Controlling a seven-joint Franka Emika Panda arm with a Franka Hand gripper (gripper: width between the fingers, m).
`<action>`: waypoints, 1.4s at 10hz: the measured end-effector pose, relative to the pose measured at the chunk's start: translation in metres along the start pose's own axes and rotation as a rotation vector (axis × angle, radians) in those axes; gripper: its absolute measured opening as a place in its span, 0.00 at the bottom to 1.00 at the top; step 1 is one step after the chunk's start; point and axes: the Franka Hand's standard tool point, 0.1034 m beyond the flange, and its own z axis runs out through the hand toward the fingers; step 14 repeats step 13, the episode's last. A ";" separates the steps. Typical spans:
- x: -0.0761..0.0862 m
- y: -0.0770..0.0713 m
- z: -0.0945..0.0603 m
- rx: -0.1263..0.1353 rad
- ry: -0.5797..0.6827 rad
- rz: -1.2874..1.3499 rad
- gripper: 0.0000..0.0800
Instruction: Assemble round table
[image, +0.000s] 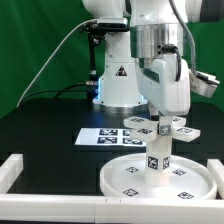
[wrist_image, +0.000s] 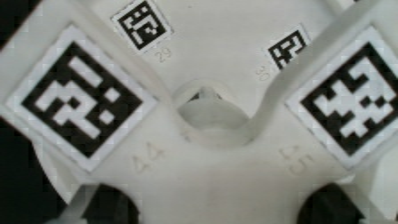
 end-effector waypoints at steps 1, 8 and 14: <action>0.000 0.000 0.000 0.001 0.000 0.064 0.55; -0.017 -0.009 -0.041 0.049 -0.044 0.028 0.81; -0.018 -0.008 -0.042 0.051 -0.047 0.016 0.81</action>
Offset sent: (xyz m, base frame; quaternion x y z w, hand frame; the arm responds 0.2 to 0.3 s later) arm 0.0000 0.0000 0.0000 0.0000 0.0000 0.0000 1.0000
